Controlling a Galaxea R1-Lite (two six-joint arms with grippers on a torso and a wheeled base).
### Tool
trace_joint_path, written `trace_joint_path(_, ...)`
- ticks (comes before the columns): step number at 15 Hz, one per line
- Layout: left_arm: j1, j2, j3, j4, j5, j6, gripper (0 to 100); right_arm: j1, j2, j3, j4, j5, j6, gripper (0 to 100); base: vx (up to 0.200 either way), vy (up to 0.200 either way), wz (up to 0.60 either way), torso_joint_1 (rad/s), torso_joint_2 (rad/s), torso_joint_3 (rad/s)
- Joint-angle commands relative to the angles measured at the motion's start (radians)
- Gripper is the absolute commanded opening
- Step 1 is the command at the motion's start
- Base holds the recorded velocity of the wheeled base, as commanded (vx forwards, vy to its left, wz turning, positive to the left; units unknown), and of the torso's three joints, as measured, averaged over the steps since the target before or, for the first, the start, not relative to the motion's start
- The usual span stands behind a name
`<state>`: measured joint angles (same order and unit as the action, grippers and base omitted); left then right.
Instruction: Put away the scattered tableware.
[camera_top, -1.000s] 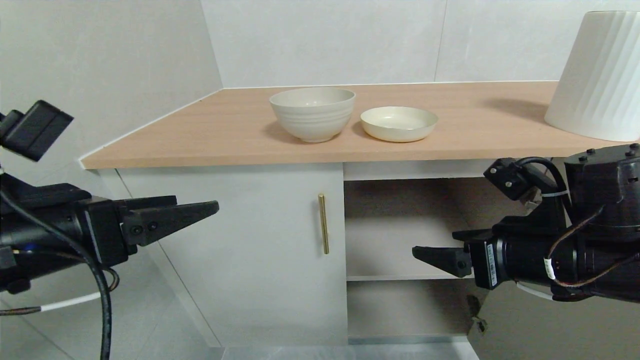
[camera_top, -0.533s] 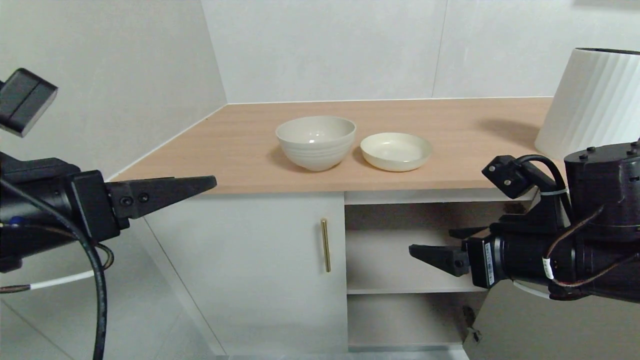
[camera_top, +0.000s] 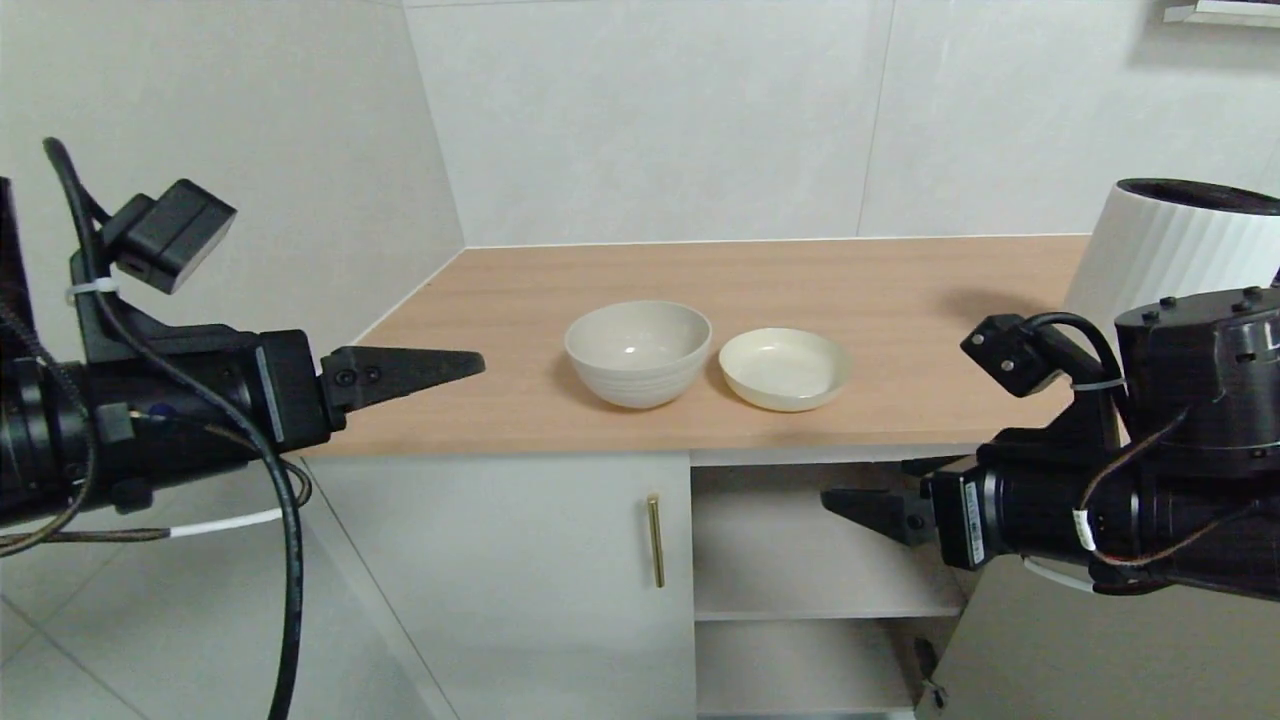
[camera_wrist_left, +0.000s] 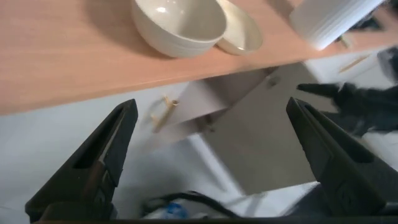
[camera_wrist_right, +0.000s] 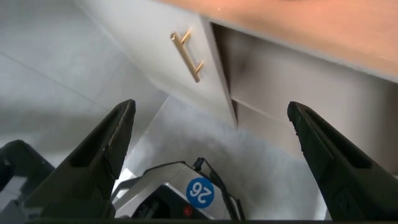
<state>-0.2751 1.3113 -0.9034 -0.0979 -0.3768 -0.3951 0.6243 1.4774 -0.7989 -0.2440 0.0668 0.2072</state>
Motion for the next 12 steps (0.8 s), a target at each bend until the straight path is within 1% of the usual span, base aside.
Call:
trace_joint_path(1,-0.009,0.077,-0.04,0.0,0.001,-0.065,100,-0.021,0.024,-0.013,0.0,0.004,0.0,100,0.0,0.0,0.0,0.11,-0.22,-0.139)
trace_joint_path(2,-0.009,0.098,-0.052,-0.002,0.003,-0.099,100,-0.031,0.049,-0.025,-0.02,0.004,0.0,100,0.0,0.0,0.0,0.051,-0.13,-0.076)
trace_joint_path(4,-0.009,0.129,-0.074,-0.002,0.004,-0.143,100,-0.032,0.087,-0.032,-0.07,-0.001,0.001,100,0.0,0.0,0.0,0.018,-0.04,-0.023)
trace_joint_path(5,-0.009,0.154,-0.089,-0.003,0.004,-0.189,100,-0.034,0.121,-0.075,-0.067,-0.015,0.004,100,0.0,0.0,0.0,0.0,0.0,0.0)
trace_joint_path(6,-0.009,0.164,-0.098,-0.003,0.006,-0.209,100,-0.034,0.133,-0.1,-0.049,-0.036,0.009,100,0.0,0.0,0.0,0.0,0.0,0.0)
trace_joint_path(7,-0.009,0.195,-0.121,-0.003,0.007,-0.266,100,-0.037,0.159,-0.181,0.025,-0.087,0.06,100,0.0,0.0,0.0,0.0,0.0,0.0)
trace_joint_path(8,-0.009,0.212,-0.135,-0.006,0.007,-0.304,100,-0.037,0.175,-0.238,0.072,-0.101,0.132,100,0.0,0.0,0.0,0.0,0.0,0.0)
trace_joint_path(9,-0.01,0.224,-0.14,-0.02,0.007,-0.335,100,-0.038,0.185,-0.281,0.111,-0.108,0.175,100,0.0,0.0,0.0,0.0,0.0,0.0)
trace_joint_path(10,-0.021,0.244,-0.14,-0.068,0.01,-0.386,100,-0.052,0.208,-0.344,0.181,-0.134,0.225,100,0.0,0.0,0.0,0.0,0.0,0.0)
trace_joint_path(11,-0.027,0.266,-0.137,-0.111,0.024,-0.419,100,-0.06,0.227,-0.391,0.226,-0.168,0.256,100,0.0,0.0,0.0,0.0,0.0,0.0)
trace_joint_path(12,-0.035,0.295,-0.14,-0.143,0.055,-0.433,100,-0.067,0.248,-0.428,0.244,-0.194,0.29,100,0.0,0.0,0.0,0.0,0.0,0.0)
